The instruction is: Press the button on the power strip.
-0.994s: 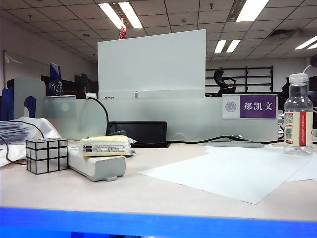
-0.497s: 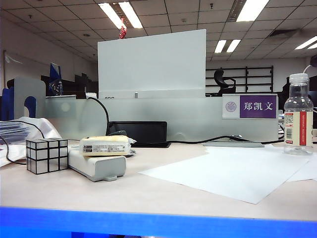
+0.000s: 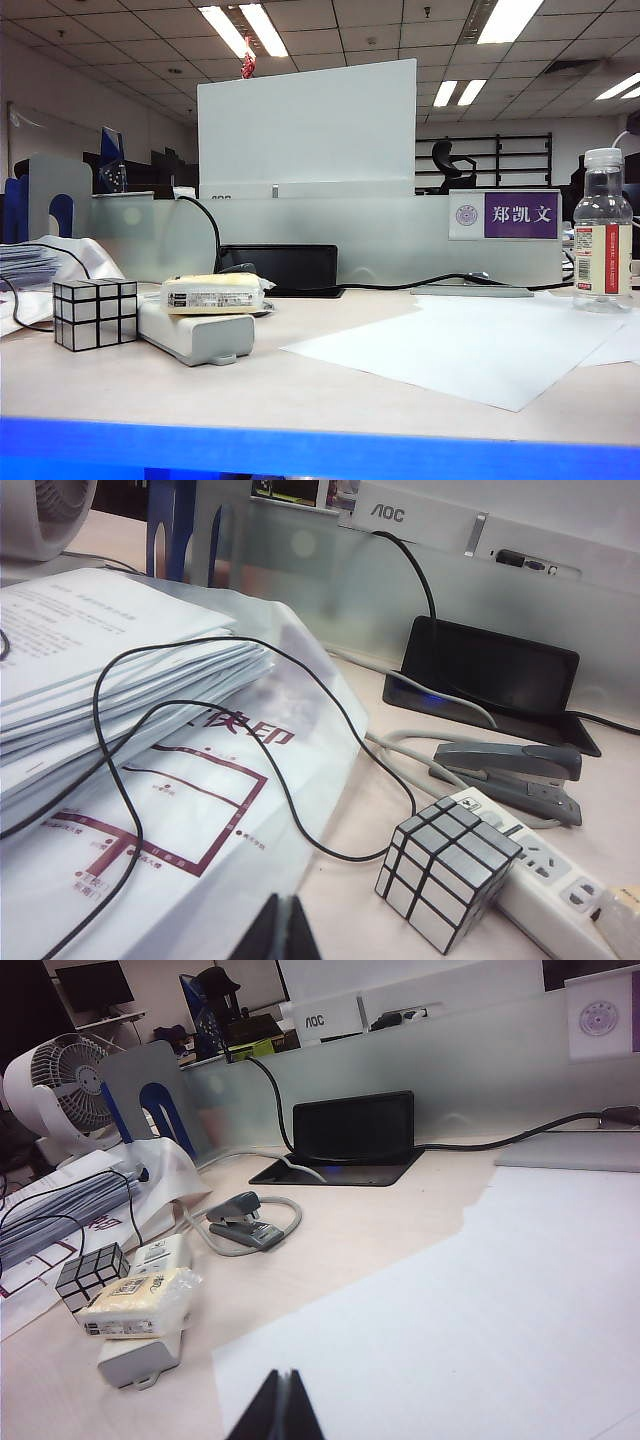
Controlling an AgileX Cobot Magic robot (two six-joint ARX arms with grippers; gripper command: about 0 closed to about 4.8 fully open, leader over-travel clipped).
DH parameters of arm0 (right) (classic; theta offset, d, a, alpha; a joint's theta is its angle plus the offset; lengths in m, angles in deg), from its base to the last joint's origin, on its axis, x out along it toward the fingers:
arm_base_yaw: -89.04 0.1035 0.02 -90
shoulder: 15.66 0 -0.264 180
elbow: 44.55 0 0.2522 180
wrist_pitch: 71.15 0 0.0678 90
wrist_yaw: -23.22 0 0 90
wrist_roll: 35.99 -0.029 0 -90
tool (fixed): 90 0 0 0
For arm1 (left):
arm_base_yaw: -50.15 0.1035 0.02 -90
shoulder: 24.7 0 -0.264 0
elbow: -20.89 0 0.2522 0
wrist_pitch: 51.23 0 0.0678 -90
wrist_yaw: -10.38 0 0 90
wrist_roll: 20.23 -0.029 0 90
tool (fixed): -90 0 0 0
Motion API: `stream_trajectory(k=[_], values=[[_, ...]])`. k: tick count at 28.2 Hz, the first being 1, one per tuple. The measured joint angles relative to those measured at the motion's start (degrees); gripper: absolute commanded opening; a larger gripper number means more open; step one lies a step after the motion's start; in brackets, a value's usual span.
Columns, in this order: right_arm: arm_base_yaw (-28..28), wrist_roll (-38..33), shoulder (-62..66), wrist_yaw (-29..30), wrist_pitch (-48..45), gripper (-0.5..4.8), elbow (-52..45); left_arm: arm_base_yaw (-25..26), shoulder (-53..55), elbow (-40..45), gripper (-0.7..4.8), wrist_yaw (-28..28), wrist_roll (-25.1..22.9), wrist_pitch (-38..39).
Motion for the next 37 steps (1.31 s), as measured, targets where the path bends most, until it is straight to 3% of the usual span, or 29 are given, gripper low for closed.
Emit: stream_trajectory(k=[16,22,31,37], values=[[-0.79,0.55,0.00,0.09,-0.02,0.04,0.00,0.00,0.00,0.00,-0.04,0.00,0.00,0.00],[-12.66,2.34,0.00,-0.33,0.02,0.03,0.00,0.00,0.00,0.00,-0.04,0.02,0.00,0.00],[-35.23,2.78,0.00,-0.66,4.09,0.03,-0.02,0.00,0.00,0.00,-0.04,0.11,0.00,0.00],[-37.31,4.50,0.00,-1.62,5.92,0.03,-0.02,-0.02,0.00,0.00,-0.04,0.15,0.00,0.00]])
